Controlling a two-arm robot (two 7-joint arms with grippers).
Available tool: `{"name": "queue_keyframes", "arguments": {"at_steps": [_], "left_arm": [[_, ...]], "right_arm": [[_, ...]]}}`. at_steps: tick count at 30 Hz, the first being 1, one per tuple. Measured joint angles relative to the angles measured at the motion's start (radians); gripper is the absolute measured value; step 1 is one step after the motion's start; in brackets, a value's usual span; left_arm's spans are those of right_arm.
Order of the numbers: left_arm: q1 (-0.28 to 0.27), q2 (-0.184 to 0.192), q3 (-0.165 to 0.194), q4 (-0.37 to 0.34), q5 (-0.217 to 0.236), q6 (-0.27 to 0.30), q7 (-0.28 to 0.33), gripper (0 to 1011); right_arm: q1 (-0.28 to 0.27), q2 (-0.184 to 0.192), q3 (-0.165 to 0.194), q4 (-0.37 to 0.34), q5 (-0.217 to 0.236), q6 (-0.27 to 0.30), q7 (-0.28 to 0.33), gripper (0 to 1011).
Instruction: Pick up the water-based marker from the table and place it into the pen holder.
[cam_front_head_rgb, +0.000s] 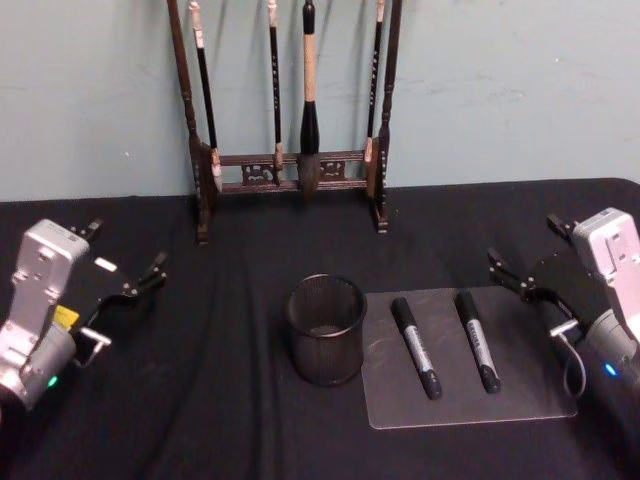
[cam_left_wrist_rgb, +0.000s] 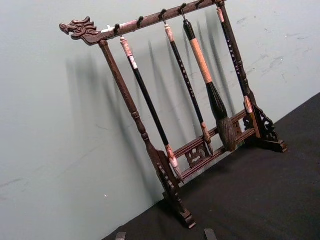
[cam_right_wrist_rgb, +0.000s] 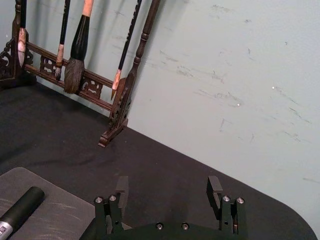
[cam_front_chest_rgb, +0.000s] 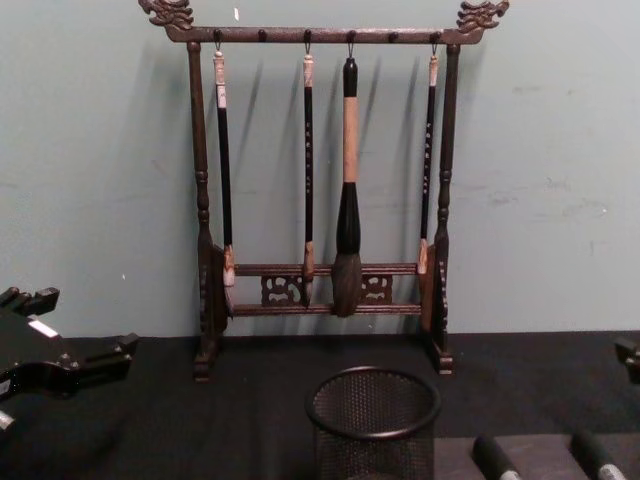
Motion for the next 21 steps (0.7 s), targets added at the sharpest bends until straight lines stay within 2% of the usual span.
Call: {"name": "queue_keyframes", "arguments": {"at_steps": [21], "left_arm": [[0.000, 0.000, 0.000, 0.000, 0.000, 0.000, 0.000, 1009]], "right_arm": [[0.000, 0.000, 0.000, 0.000, 0.000, 0.000, 0.000, 1002]]}}
